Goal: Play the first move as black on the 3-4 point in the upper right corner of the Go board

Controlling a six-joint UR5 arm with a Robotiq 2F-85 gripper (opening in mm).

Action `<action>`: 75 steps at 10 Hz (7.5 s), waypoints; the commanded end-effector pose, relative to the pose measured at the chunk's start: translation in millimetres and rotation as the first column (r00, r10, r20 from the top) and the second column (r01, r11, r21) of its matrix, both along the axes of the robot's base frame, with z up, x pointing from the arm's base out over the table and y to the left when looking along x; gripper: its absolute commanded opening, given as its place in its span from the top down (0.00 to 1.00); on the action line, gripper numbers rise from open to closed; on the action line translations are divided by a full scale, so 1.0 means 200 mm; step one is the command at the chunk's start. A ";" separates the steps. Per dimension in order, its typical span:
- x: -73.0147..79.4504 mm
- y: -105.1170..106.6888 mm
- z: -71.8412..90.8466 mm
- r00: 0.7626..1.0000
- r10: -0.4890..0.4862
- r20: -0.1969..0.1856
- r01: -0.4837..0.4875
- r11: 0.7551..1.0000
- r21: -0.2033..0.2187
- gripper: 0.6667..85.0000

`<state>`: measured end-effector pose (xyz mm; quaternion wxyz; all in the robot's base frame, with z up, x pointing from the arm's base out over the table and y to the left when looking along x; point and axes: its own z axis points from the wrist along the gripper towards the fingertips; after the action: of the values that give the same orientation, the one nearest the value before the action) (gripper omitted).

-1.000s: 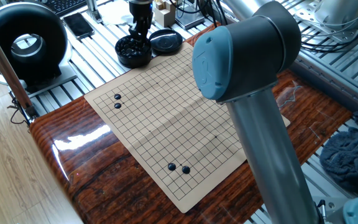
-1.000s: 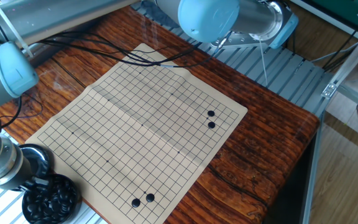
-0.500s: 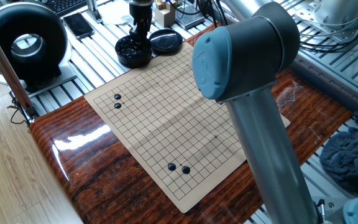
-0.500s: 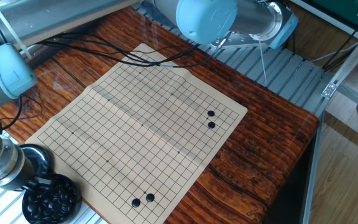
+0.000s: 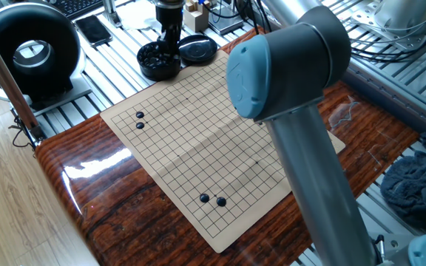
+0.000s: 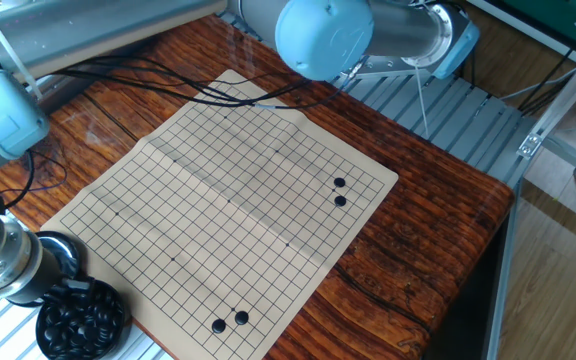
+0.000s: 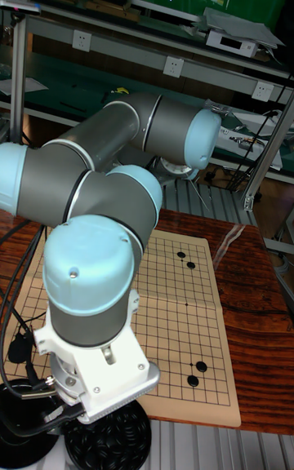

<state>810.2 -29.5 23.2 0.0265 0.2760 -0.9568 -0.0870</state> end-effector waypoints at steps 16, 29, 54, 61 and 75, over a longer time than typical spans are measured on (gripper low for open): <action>0.00 0.04 0.11 1.000 -0.027 -0.013 0.028 0.998 0.055 0.58; -0.03 0.11 0.19 0.946 -0.317 -0.072 0.320 0.947 0.027 0.71; 0.04 0.19 0.16 0.858 -0.513 0.033 0.513 0.859 0.011 0.75; 0.02 0.15 0.15 0.888 -0.451 0.088 0.455 0.890 -0.034 0.76; -0.05 0.12 0.10 0.944 -0.316 0.099 0.320 0.947 -0.034 0.76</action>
<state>801.5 -6.2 41.4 -0.0276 0.1117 -0.9925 -0.0406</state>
